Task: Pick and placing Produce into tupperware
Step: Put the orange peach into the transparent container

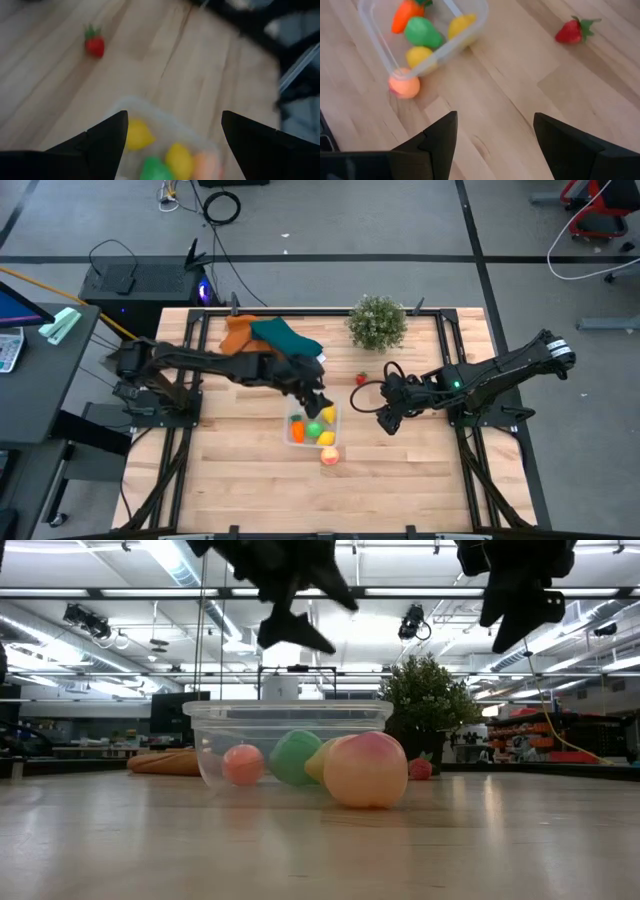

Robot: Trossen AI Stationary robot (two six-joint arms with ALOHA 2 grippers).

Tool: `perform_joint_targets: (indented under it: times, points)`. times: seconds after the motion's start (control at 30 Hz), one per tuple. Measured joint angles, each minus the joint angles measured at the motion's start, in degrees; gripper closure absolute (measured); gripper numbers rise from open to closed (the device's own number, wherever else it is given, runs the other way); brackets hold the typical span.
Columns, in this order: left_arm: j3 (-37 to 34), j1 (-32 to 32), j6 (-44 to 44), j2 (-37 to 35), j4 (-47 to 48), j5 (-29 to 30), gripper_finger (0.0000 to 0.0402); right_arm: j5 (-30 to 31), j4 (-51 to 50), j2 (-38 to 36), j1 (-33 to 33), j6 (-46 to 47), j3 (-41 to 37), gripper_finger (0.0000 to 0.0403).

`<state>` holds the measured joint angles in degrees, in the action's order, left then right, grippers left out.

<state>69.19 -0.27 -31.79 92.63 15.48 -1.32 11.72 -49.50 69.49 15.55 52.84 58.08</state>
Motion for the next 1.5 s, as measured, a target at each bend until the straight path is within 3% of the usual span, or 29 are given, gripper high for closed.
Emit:
perform_joint_targets:
  times: [0.2, 0.6, 0.87, 1.03, 1.27, 1.4, 1.5]
  points:
    - [0.02, -0.62, -5.1, -2.66, -3.05, 0.02, 0.0074, -0.55, -1.08, 0.0, 0.76, -0.01, 0.0, 0.0173]
    - [0.0, -7.63, -8.17, -2.75, -1.8, 2.9, 0.0075, 0.92, -0.64, -0.02, 6.15, 2.43, 0.0, 0.0173]
    - [0.0, -11.4, -6.7, -2.72, 4.85, 3.74, 0.0075, 3.61, -0.32, -0.02, 6.75, 10.23, 0.0, 0.0173]
    - [0.0, -11.94, -2.45, -2.7, 9.17, 3.93, 0.0075, 3.92, 7.96, 0.68, 8.54, 18.0, 0.0, 0.0173]
    - [0.0, -13.62, 1.92, -2.68, 14.19, 4.34, 0.0076, 5.53, 25.43, 10.07, 17.37, 28.03, 0.04, 0.0174]
    - [-0.02, -13.88, 5.48, -3.21, 21.21, 6.77, 0.0085, 6.88, 25.41, 17.51, 22.05, 37.39, 1.81, 0.0186]
    - [-0.13, -13.74, 8.38, -4.61, 27.03, 8.25, 0.0098, 8.23, 25.3, 22.69, 24.81, 39.32, 5.8, 0.0199]
